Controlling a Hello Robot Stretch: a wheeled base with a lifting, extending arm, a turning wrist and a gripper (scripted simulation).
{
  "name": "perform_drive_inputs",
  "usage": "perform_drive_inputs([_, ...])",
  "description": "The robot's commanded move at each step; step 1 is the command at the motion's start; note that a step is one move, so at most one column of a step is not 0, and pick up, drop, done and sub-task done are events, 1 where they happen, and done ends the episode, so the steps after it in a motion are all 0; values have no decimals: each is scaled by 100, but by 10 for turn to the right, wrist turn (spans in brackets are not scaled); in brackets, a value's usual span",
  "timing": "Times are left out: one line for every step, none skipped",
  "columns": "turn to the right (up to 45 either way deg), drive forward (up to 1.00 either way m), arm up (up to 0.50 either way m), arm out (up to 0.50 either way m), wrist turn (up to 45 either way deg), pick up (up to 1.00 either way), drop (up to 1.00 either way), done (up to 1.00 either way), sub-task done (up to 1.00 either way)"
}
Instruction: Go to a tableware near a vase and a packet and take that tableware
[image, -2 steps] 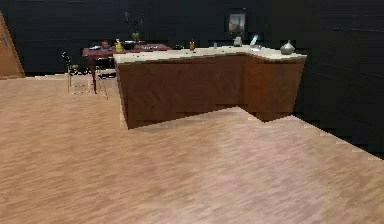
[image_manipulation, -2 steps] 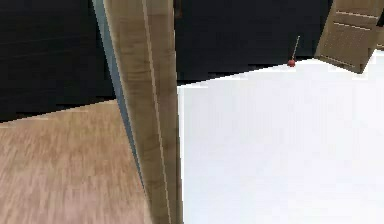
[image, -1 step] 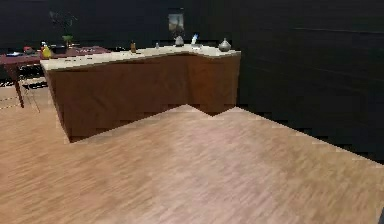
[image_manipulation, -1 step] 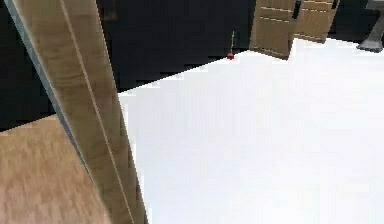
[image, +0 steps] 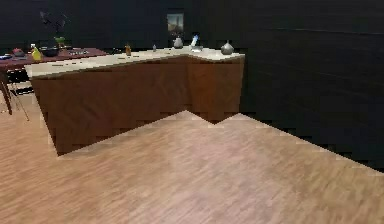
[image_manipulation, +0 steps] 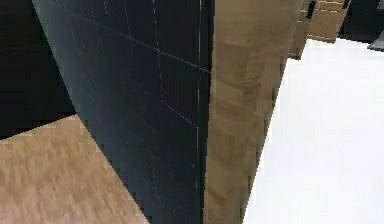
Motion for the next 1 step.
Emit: perform_drive_inputs([150,0,0,0,0,0,0,0,0])
